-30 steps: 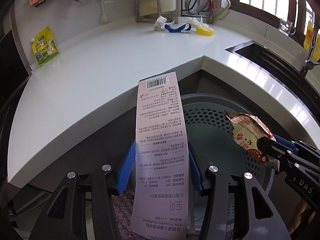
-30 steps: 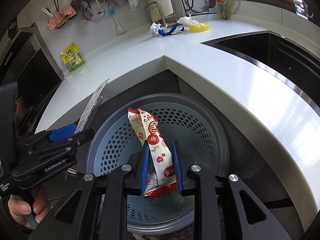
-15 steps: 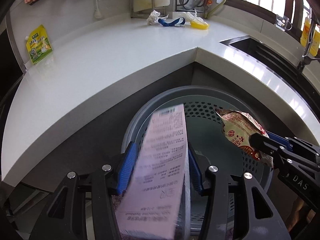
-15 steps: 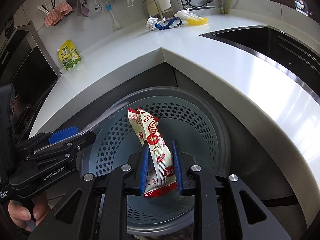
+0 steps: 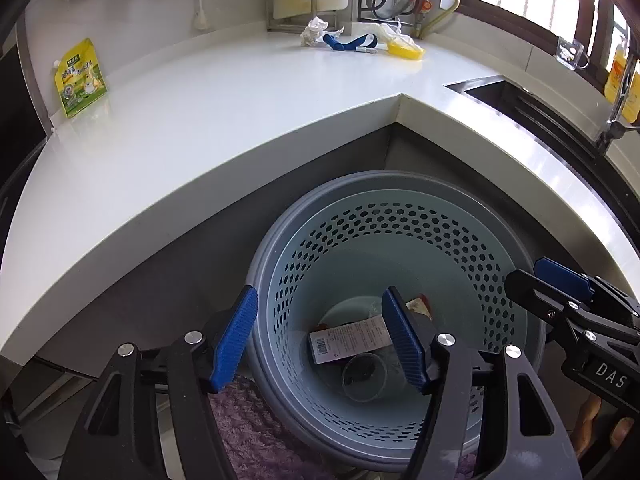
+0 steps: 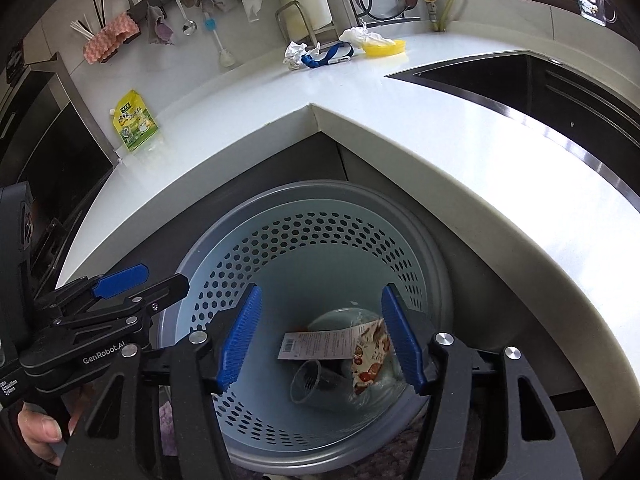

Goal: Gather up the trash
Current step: 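Move both tools back over the countertop toward the tissue and crumpled paper, then close the right tool on the white tissue beside the yellow lid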

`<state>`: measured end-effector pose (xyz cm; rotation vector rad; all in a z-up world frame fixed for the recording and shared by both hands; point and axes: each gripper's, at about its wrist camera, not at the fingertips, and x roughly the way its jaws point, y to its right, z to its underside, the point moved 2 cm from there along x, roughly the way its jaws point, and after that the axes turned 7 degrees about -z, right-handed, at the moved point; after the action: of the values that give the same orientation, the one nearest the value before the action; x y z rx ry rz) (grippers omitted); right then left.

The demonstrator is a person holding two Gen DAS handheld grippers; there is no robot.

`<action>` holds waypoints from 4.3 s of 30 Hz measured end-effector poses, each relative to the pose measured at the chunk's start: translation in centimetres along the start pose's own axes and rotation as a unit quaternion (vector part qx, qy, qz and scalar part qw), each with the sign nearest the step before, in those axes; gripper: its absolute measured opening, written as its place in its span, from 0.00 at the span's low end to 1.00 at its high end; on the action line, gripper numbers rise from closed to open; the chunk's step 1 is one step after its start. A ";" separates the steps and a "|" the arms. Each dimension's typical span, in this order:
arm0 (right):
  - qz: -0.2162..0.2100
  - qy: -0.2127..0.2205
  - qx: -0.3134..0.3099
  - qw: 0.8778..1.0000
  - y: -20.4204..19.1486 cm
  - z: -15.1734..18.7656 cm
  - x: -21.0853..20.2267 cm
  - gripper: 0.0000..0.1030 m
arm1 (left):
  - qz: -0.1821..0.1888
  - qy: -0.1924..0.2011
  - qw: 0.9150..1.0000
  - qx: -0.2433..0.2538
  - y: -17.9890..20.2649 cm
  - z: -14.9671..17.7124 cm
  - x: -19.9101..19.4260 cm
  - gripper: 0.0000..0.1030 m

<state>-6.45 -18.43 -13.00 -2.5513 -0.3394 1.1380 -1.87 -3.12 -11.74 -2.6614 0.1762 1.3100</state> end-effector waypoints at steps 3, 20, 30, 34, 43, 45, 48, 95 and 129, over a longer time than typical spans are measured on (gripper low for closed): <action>-0.003 0.001 0.003 1.000 0.1 0.0 0.1 0.58 | -0.002 0.004 1.000 -0.007 -0.3 -0.1 -0.2 0.69; -0.023 0.035 -0.010 0.999 -0.9 -0.3 -1.4 0.67 | -0.012 0.024 0.999 -0.034 -1.5 -0.5 -1.1 0.88; -0.028 0.048 -0.014 0.998 -1.2 -0.5 -1.8 0.72 | 0.002 0.039 0.998 -0.043 -1.7 -0.7 -1.8 0.90; -0.028 0.052 -0.021 0.998 -1.5 -0.6 -2.0 0.73 | 0.006 0.044 0.998 -0.045 -1.9 -0.8 -1.9 0.91; -0.025 0.051 -0.028 0.998 -2.1 -1.1 -1.8 0.74 | 0.003 0.053 0.997 -0.051 -2.5 -1.3 -1.9 0.92; -0.018 0.060 -0.034 0.997 -2.3 -1.4 -1.9 0.74 | 0.003 0.054 0.997 -0.054 -2.8 -1.4 -1.8 0.93; -0.015 0.078 -0.034 0.996 -2.5 -2.0 -2.2 0.78 | 0.001 0.051 0.997 -0.057 -3.1 -1.6 -1.4 0.93; 0.059 0.119 -0.076 0.988 4.4 -26.9 6.1 0.79 | -0.062 0.123 0.987 -0.086 -4.1 -26.0 7.3 0.94; 0.097 0.056 -0.061 0.992 8.2 -36.7 19.6 0.77 | -0.095 0.104 0.985 -0.096 -3.6 -34.9 16.7 0.94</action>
<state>34.63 -26.45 -6.37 -2.7938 -0.1401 1.0619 35.89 -7.18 -3.72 -2.8886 -0.1841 1.0396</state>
